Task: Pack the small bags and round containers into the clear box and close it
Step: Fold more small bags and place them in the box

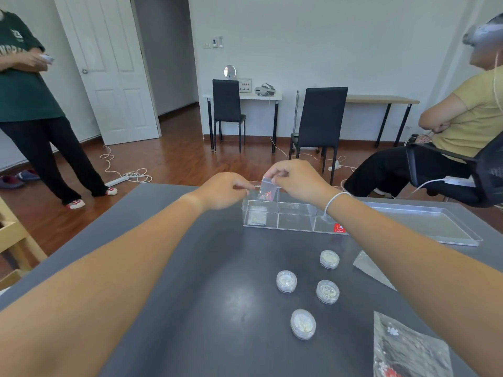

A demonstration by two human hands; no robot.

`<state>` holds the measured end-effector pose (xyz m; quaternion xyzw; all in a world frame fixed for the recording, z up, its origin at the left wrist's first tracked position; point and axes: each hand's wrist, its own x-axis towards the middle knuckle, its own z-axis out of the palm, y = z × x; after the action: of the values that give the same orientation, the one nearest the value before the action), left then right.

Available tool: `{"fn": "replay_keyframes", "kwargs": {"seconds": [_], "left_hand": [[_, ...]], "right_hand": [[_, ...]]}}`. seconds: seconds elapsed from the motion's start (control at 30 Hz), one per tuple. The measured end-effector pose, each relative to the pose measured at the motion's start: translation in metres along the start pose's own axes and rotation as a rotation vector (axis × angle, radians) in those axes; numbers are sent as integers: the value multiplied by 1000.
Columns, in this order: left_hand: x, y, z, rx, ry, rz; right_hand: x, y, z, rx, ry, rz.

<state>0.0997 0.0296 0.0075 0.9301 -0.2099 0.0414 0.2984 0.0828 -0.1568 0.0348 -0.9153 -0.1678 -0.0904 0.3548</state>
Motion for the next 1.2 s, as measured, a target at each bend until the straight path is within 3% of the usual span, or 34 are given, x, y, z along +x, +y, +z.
{"fn": "replay_keyframes", "kwargs": {"seconds": [0.3,0.8,1.0,1.2], "left_hand": [[-4,-2,-2,52,-82,-14],[-8,-2,1,76,-85,-16],[-8,-1,3,78,-69,-15],[-18,11,2,36,67,110]], "right_hand": [[1,3,19,-157,-112,55],[7,5,30,-561,-129,-6],[5,3,28,-577,-111,3],[-23,0,4,-365,0,-85]]}}
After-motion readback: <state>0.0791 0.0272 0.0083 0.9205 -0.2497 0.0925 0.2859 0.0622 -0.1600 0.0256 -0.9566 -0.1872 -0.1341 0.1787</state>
